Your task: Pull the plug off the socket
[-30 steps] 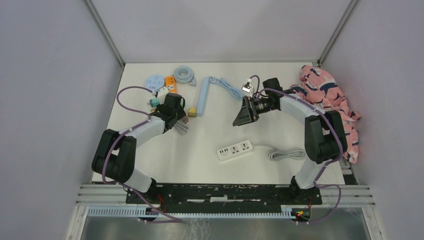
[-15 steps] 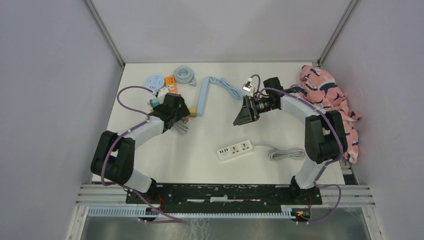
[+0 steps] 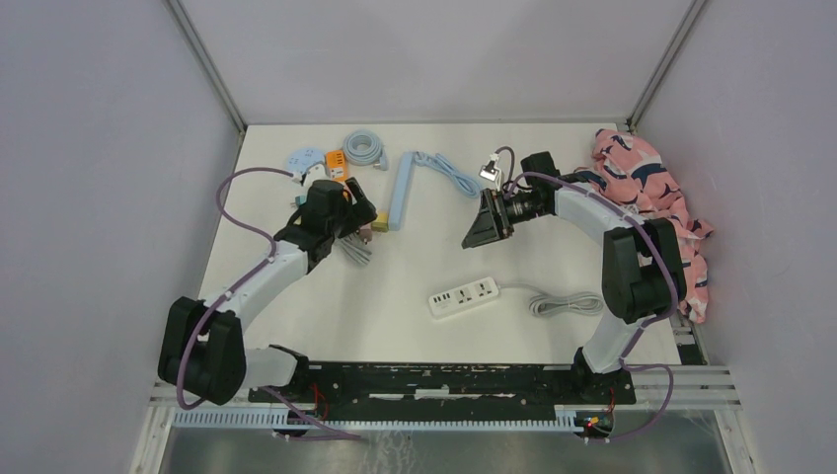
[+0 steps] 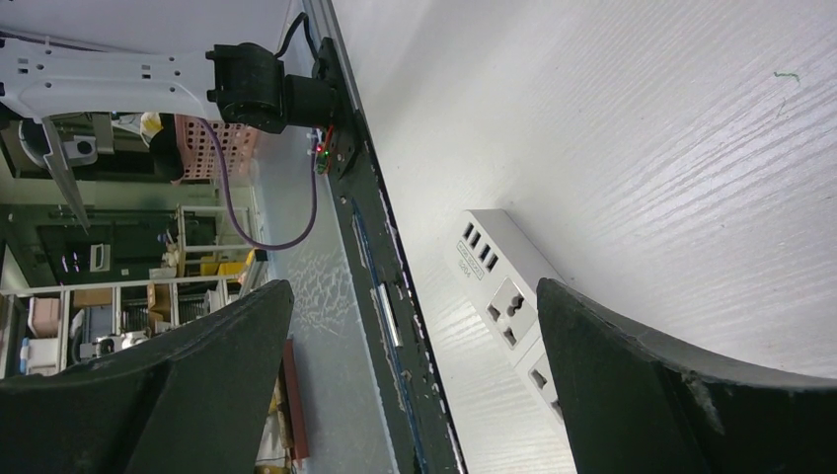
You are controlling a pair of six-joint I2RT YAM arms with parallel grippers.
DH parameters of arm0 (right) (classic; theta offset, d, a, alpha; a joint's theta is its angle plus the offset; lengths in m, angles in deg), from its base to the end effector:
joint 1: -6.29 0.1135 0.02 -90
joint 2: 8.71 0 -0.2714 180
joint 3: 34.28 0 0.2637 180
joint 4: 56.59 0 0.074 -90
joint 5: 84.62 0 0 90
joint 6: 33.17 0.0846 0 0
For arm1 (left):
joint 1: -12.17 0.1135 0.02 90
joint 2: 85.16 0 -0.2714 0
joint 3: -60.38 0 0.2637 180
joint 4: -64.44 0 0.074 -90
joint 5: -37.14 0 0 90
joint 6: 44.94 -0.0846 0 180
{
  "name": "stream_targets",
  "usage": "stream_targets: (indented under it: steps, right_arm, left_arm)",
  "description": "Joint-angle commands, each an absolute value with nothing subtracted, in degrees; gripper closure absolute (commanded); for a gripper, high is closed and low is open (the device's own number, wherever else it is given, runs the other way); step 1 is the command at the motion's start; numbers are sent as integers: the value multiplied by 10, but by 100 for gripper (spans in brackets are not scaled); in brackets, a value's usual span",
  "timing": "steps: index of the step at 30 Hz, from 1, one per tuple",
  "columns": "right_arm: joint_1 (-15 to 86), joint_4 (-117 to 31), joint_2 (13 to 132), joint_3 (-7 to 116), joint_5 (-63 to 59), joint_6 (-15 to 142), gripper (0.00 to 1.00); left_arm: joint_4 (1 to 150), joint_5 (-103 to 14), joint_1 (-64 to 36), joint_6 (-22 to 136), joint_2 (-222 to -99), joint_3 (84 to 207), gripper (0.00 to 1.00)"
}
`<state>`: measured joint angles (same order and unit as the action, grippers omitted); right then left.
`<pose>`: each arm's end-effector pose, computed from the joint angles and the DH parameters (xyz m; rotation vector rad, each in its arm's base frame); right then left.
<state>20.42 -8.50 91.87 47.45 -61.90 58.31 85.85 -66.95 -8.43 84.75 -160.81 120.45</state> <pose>0.3312 0.1638 0.1969 -0.5941 2.3729 1.6651 0.3174 -0.0973 0.2117 -0.5003 2.1547 -0.3170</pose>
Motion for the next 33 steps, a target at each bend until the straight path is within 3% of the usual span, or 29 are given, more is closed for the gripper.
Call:
stream_targets:
  steps: [1,10,19,24,33]
  right_arm:
    - [199,-66,896,508,-635,551,0]
    - [195,-2,871,527,-612,480,0]
    - [187,20,830,529,-595,437,0]
    - [176,28,830,532,-608,431,0]
    - [166,39,834,537,-608,425,0]
  left_arm:
    - [815,-604,-82,869,-1557,1181,1]
    - [747,-489,-83,864,-1490,1134,1]
    - [535,-230,-98,853,-1480,1039,1]
    - [469,-203,-164,823,-1480,1014,1]
    - [482,-254,-321,709,-1500,1017,1]
